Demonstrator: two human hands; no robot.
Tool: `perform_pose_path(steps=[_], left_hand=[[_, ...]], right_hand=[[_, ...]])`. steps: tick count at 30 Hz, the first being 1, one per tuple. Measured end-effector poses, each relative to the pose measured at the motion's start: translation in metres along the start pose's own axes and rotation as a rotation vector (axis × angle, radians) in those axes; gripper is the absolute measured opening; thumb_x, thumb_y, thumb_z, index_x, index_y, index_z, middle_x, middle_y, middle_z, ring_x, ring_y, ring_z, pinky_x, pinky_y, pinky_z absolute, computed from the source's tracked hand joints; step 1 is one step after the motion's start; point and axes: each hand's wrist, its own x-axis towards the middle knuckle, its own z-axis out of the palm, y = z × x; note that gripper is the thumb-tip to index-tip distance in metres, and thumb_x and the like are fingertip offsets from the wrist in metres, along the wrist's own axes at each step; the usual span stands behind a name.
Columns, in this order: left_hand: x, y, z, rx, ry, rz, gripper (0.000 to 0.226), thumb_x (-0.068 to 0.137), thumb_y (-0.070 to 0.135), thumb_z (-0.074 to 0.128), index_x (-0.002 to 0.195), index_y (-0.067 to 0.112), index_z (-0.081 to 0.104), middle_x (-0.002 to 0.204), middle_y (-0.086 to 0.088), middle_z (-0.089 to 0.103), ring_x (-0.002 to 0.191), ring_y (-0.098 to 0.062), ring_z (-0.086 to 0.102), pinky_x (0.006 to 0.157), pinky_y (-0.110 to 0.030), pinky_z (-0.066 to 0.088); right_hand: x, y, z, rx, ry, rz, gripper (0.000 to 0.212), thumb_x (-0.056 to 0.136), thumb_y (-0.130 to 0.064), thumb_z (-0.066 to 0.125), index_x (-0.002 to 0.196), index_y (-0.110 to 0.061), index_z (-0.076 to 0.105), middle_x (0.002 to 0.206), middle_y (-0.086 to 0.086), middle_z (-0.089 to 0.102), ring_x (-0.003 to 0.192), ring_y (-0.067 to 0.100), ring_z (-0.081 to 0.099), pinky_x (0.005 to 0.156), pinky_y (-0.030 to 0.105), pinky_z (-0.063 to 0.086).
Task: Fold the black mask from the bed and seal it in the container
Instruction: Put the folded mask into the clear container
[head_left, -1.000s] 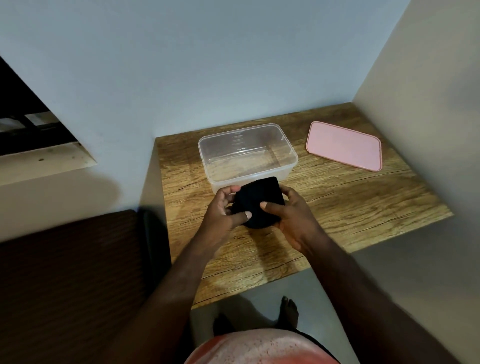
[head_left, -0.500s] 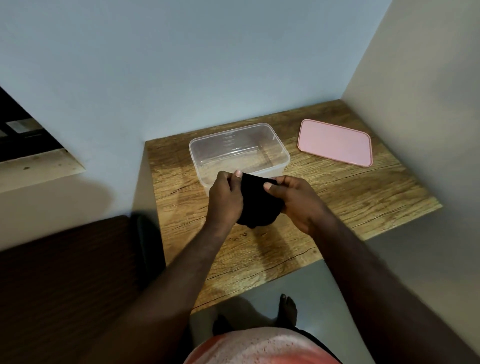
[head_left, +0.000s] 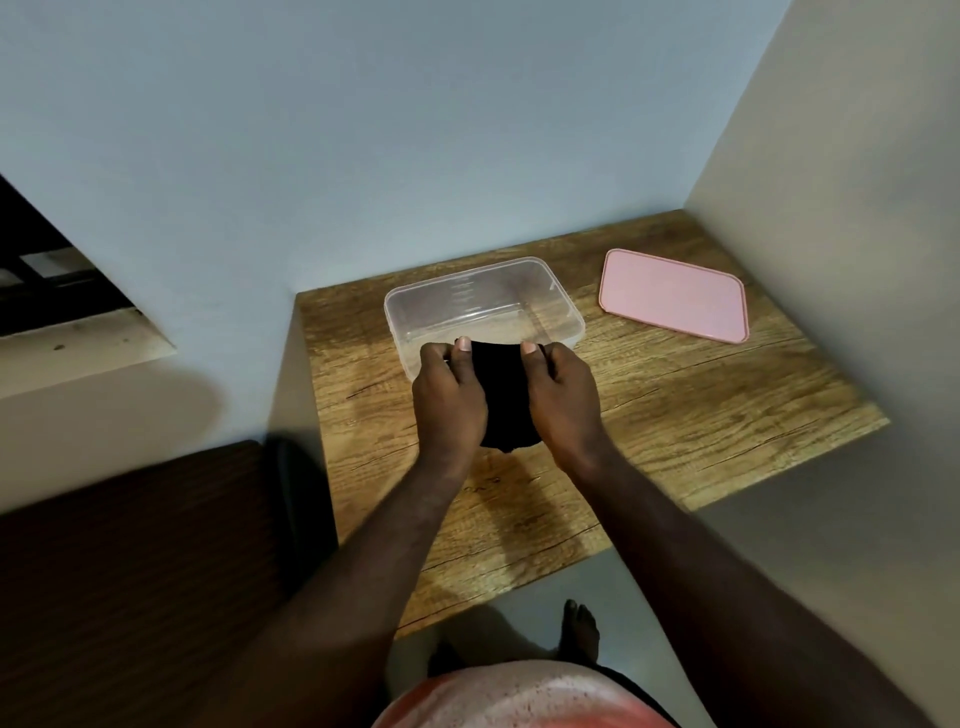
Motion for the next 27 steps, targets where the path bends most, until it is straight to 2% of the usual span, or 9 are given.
perform_pose_path(steps=[4,8,10,12,14,16,19,22,27], left_hand=[[0.001,0.001,-0.004,-0.045,-0.037,0.018,0.022,0.1,0.036,0.046,0.1,0.014,0.05,0.074,0.005,0.057,0.064,-0.01,0.055,0.047,-0.01,0.033],[0.002,-0.006,-0.01,-0.15,-0.089,-0.004,0.014,0.1,0.028,0.047,0.114,0.029,0.05,0.07,0.002,0.058,0.055,-0.008,0.052,0.045,-0.017,0.037],[0.008,-0.006,-0.013,-0.189,-0.14,-0.053,0.02,0.098,0.017,0.046,0.108,0.031,0.057,0.082,0.007,0.063,0.069,-0.005,0.058,0.057,-0.021,0.046],[0.016,-0.005,-0.017,-0.218,-0.205,-0.147,0.028,0.093,0.006,0.046,0.1,0.024,0.067,0.098,0.009,0.066,0.094,-0.009,0.063,0.076,-0.029,0.053],[0.026,-0.002,-0.022,-0.263,-0.248,-0.242,0.03,0.089,0.001,0.047,0.097,0.02,0.07,0.104,0.005,0.067,0.1,-0.015,0.064,0.079,-0.032,0.056],[0.04,-0.001,-0.029,-0.264,-0.294,-0.269,0.034,0.086,-0.002,0.05,0.106,0.019,0.068,0.109,0.001,0.064,0.101,-0.019,0.064,0.079,-0.034,0.056],[0.061,0.001,-0.037,-0.183,-0.385,-0.248,0.051,0.081,-0.009,0.051,0.125,0.017,0.058,0.126,-0.004,0.057,0.111,-0.023,0.059,0.086,-0.037,0.052],[0.081,0.003,-0.035,-0.027,-0.432,-0.212,0.063,0.081,-0.011,0.053,0.138,0.015,0.048,0.137,-0.007,0.053,0.12,-0.023,0.054,0.082,-0.027,0.048],[0.106,0.004,-0.021,0.275,-0.384,-0.209,0.06,0.082,-0.003,0.052,0.14,0.011,0.048,0.142,-0.013,0.051,0.129,-0.027,0.049,0.096,-0.028,0.043]], right_hand=[[0.002,0.006,0.006,-0.04,0.029,-0.014,0.033,0.104,-0.034,0.039,0.095,-0.012,0.062,0.083,-0.003,0.065,0.077,0.011,0.062,0.066,0.033,0.048],[0.007,0.002,0.007,0.001,0.027,0.028,0.027,0.104,-0.033,0.04,0.102,-0.011,0.056,0.085,-0.003,0.064,0.079,0.014,0.063,0.065,0.032,0.049],[0.014,-0.003,0.003,0.105,0.009,0.099,0.016,0.102,-0.029,0.048,0.11,-0.016,0.05,0.088,0.002,0.068,0.08,0.019,0.068,0.064,0.036,0.053],[0.022,-0.008,-0.003,0.172,-0.036,0.109,0.013,0.098,-0.023,0.055,0.111,-0.021,0.051,0.091,0.012,0.069,0.079,0.021,0.067,0.062,0.037,0.053],[0.035,-0.013,-0.009,0.221,-0.124,0.098,0.011,0.096,-0.012,0.056,0.103,-0.02,0.061,0.098,0.016,0.069,0.086,0.023,0.066,0.066,0.037,0.052],[0.049,-0.017,-0.012,0.286,-0.24,0.121,0.019,0.094,-0.002,0.056,0.097,-0.014,0.069,0.101,0.012,0.07,0.093,0.023,0.067,0.069,0.035,0.055],[0.074,-0.02,-0.013,0.259,-0.405,0.137,0.022,0.09,0.003,0.06,0.106,-0.006,0.072,0.109,0.01,0.072,0.1,0.022,0.069,0.079,0.035,0.058],[0.098,-0.02,-0.007,0.119,-0.496,0.123,0.032,0.086,0.003,0.066,0.117,-0.008,0.069,0.117,0.009,0.07,0.102,0.022,0.07,0.09,0.036,0.057],[0.127,-0.008,0.016,-0.035,-0.552,0.114,0.037,0.084,0.005,0.069,0.118,-0.007,0.068,0.119,0.008,0.068,0.104,0.023,0.069,0.088,0.036,0.059]])
